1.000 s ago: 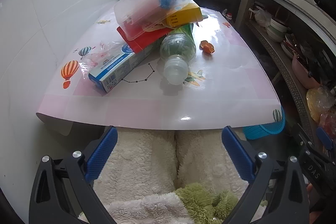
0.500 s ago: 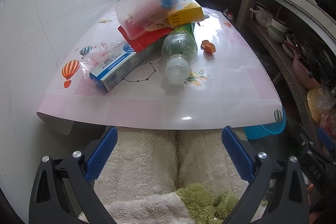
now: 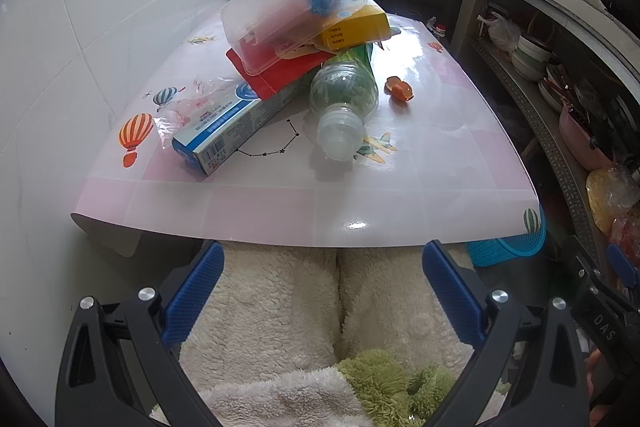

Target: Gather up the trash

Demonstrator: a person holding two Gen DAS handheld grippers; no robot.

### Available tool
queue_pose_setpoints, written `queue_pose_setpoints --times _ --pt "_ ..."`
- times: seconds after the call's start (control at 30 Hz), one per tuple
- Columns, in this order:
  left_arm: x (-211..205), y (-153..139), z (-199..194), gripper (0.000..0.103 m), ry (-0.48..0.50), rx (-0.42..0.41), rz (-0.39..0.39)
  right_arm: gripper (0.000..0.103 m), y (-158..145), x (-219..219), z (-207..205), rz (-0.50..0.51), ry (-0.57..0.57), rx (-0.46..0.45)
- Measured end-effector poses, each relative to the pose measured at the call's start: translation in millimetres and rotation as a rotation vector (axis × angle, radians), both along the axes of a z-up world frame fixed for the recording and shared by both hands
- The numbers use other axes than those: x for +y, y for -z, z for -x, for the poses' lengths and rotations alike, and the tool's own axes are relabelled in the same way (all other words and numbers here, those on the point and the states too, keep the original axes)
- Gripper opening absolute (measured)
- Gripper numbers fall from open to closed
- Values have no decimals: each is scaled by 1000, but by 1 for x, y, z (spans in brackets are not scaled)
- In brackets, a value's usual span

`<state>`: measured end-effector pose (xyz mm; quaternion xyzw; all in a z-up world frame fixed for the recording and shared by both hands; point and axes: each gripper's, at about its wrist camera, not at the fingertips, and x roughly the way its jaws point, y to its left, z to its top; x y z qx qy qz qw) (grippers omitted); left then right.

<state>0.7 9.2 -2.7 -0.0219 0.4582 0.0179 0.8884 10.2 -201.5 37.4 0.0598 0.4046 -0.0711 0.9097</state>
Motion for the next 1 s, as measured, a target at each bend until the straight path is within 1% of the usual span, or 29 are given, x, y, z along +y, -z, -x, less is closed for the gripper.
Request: queue_pose_setpoints --times 1.0 --pt "3 3 -2 97 -6 5 1 96 -4 -2 -2 -5 3 -2"
